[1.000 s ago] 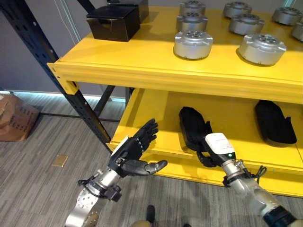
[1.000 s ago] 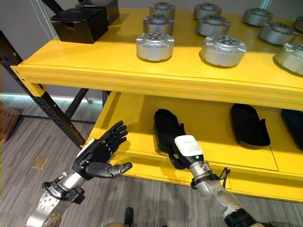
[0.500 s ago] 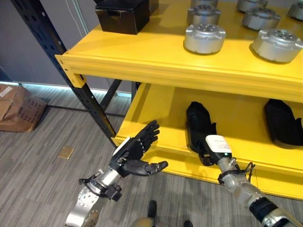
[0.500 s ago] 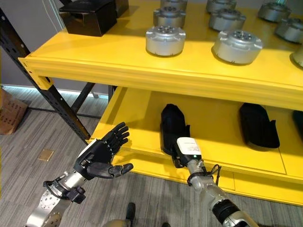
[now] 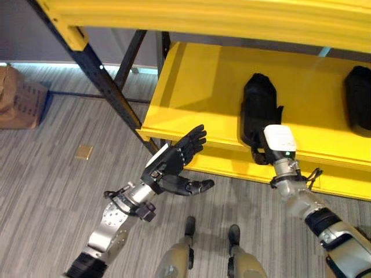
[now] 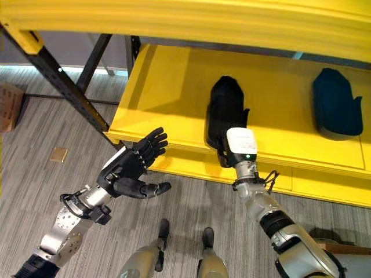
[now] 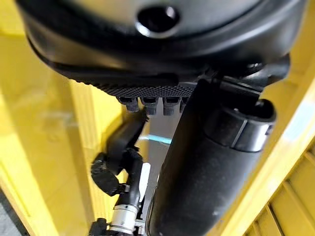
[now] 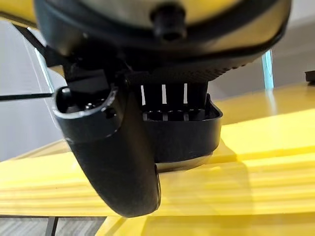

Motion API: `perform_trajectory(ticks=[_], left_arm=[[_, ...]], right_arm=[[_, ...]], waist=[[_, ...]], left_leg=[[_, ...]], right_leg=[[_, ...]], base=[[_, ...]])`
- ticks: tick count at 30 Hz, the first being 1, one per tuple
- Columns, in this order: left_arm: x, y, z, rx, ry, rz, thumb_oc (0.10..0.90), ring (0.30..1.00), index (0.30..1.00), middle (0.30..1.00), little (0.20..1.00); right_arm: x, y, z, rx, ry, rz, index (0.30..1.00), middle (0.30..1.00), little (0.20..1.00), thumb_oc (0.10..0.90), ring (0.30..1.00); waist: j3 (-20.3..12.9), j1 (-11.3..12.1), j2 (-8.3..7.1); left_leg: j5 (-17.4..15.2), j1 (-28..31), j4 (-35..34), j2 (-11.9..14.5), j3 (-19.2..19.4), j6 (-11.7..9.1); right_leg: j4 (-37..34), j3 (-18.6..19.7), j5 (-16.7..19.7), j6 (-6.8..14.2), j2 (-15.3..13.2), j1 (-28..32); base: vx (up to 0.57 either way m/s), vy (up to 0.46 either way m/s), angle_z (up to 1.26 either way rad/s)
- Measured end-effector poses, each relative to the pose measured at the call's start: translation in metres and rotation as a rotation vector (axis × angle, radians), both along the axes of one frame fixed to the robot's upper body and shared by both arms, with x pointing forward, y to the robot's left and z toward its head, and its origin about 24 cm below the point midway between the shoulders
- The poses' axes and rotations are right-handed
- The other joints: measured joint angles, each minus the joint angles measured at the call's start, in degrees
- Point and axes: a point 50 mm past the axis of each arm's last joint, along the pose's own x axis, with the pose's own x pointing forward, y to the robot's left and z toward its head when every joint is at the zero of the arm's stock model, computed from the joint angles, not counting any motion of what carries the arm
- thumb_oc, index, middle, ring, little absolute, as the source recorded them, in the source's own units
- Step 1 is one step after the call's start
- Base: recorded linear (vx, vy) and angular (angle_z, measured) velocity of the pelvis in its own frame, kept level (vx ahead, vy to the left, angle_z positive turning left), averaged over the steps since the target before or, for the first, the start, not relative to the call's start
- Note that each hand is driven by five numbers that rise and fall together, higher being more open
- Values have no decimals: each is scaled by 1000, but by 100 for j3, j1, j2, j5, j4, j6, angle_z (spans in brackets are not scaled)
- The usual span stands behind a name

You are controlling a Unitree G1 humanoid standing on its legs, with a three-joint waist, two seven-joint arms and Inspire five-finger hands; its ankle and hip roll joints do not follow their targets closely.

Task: Move parts from the plastic box to the shelf.

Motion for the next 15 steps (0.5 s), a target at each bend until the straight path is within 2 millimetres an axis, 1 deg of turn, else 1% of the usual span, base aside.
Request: perform_trajectory(ticks=[3,5,7,8,9,10,11,12,13,14,15], left_arm=[[0,3,0,21,2,-1,900,1000,1000,1000,1000],[0,2,1,21,-3,-6,900,1000,1000,1000,1000],[0,1,3,22,-10,-22,900,1000,1000,1000,1000],[0,0,5,20,-21,-27,900,1000,1000,1000,1000],[1,-1,7,20,-27,-31,900,1000,1000,1000,1000],[1,-1,8,22,-31,-33,900,1000,1000,1000,1000],[3,-1,10,26,-40,-34,900,1000,1000,1000,1000],[3,-2,8,25,-32,-37,900,1000,1000,1000,1000],[2,-4,6,21,-23,-44,900,1000,1000,1000,1000],[3,-3,11,22,-39,-46,900,1000,1000,1000,1000],[3,-1,11,31,-41,-44,900,1000,1000,1000,1000]], right_arm=[[5,-2,5,-9,-11,-21,300,300,300,400,300],[8,-1,10,-11,-24,-23,300,300,300,400,300],[11,-4,15,-19,-31,-42,300,300,300,400,300],[13,-7,18,-30,-38,-54,300,300,300,400,300],[13,-9,19,-36,-45,-62,300,300,300,400,300],[12,-12,18,-38,-47,-75,300,300,300,400,300],[14,-12,23,-37,-59,-80,300,300,300,400,300],[17,-13,27,-43,-63,-91,300,300,300,400,300],[18,-15,30,-54,-60,-96,300,300,300,400,300],[18,-19,35,-57,-85,-117,300,300,300,400,300],[18,-20,35,-63,-80,-118,300,300,300,400,300]], waist=[[26,8,3],[85,3,-15],[138,89,74],[165,122,116],[167,102,111],[192,74,37],[293,60,-132],[324,114,-116],[285,172,157],[338,99,178],[336,75,99]], left_leg=[[-9,-69,-130,60,20,-13],[-23,-142,4,54,89,-4],[-27,-202,58,76,71,0],[-27,-235,-1,90,42,-1],[-33,-275,-59,74,18,-16],[-86,-297,2,8,69,-113],[-179,-466,641,-160,185,54],[-428,-558,1457,-214,266,202],[-722,-363,1303,-29,173,160],[-407,-226,793,-53,208,118],[-289,-125,607,-111,214,92]], right_leg=[[-8,-8,-12,-19,29,-91],[-41,-72,23,-66,-7,-116],[3,-55,36,-42,54,-145],[100,-57,5,-69,71,-250],[159,-52,-26,-65,63,-310],[71,-64,-35,-91,-52,-322],[80,-131,89,-145,-267,-332],[141,-96,64,-97,-323,-368],[197,-68,40,34,-142,-342],[727,10,-129,-71,-129,-521],[587,29,-73,-45,-117,-353]], base=[[1,-3,19],[6,-24,3],[26,-29,-16],[34,-12,6],[37,-8,29],[34,-4,37],[23,0,5],[23,3,-31],[29,4,-20],[42,5,12],[33,3,36]])
